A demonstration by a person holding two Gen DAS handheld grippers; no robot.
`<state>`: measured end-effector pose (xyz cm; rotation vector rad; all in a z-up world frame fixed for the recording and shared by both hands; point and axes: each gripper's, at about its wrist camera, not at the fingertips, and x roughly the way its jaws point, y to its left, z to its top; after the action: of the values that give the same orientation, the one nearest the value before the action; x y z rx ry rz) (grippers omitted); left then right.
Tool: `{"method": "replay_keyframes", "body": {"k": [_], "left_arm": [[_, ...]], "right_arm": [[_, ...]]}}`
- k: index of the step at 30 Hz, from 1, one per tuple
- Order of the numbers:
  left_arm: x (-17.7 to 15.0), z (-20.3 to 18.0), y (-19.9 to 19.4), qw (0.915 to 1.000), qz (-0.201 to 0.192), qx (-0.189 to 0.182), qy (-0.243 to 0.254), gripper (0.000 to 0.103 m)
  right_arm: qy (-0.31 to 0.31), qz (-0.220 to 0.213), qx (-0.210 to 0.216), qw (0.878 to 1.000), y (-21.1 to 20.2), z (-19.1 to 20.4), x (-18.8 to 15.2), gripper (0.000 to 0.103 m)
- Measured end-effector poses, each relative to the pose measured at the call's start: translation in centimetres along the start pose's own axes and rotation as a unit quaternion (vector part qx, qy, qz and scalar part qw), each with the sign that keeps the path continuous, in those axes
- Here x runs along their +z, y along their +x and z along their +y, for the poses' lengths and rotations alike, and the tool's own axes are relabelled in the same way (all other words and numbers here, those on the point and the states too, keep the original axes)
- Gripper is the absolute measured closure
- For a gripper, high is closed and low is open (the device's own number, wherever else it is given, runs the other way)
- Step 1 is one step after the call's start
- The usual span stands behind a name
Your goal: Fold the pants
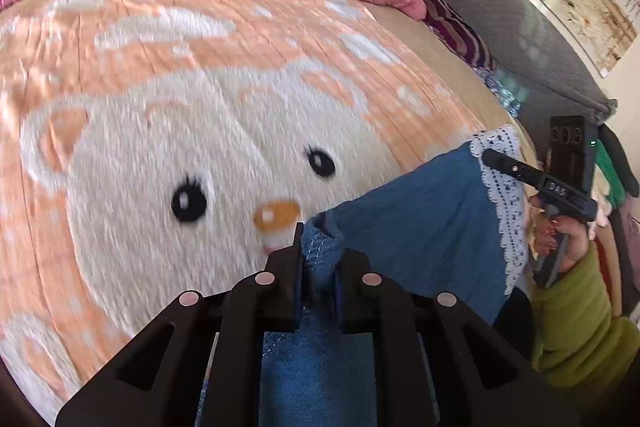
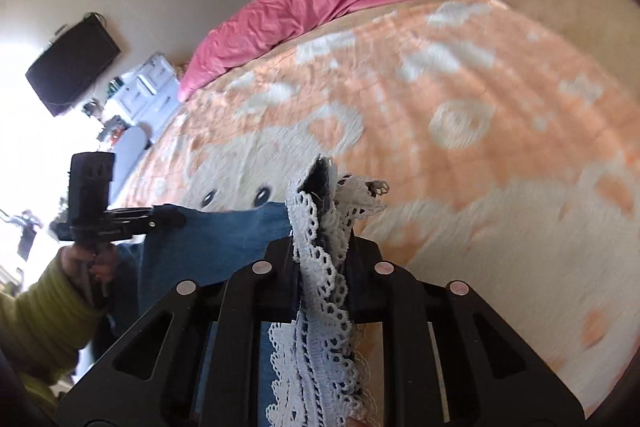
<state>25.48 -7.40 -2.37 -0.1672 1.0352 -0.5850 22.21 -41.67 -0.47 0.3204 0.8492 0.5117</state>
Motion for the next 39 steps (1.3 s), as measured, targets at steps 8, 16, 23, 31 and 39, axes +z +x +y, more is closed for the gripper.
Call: {"method": "replay_keyframes", "body": {"k": [8,16,23,31,39], "left_arm": [[2.3,-0.1,5.1,0.9974,0.012,0.071,0.011,0.093],[1.3,1.5,4.4,0.9972,-0.005,0.072,-0.020,0.078],[-2.6,0.2,-4.2,0.9932,-0.078,0.082,-0.027,0.046],[-12.4,2.2,-14.0,0.9751,-0.133,0.164,-0.068,0.042],[-17.5,9.4,-18.9,0.9490,-0.154,0.208,-0.180,0.033]], "right_arm": [[-0.036,0.086,-0.102,0.990,5.3,-3.2,1.5,0.088],[-0.031,0.039,-0.124,0.991,0.9,-3.3,0.2,0.050],[0.027,-0.012,-0.110,0.993,-7.4,-2.2,-6.6,0.038],[0.107,0.005,-0.062,0.992,-7.7,-2.7,-10.9,0.036],[0.111,0.017,-0.033,0.993,-5.5,-3.4,-10.7,0.059]]}}
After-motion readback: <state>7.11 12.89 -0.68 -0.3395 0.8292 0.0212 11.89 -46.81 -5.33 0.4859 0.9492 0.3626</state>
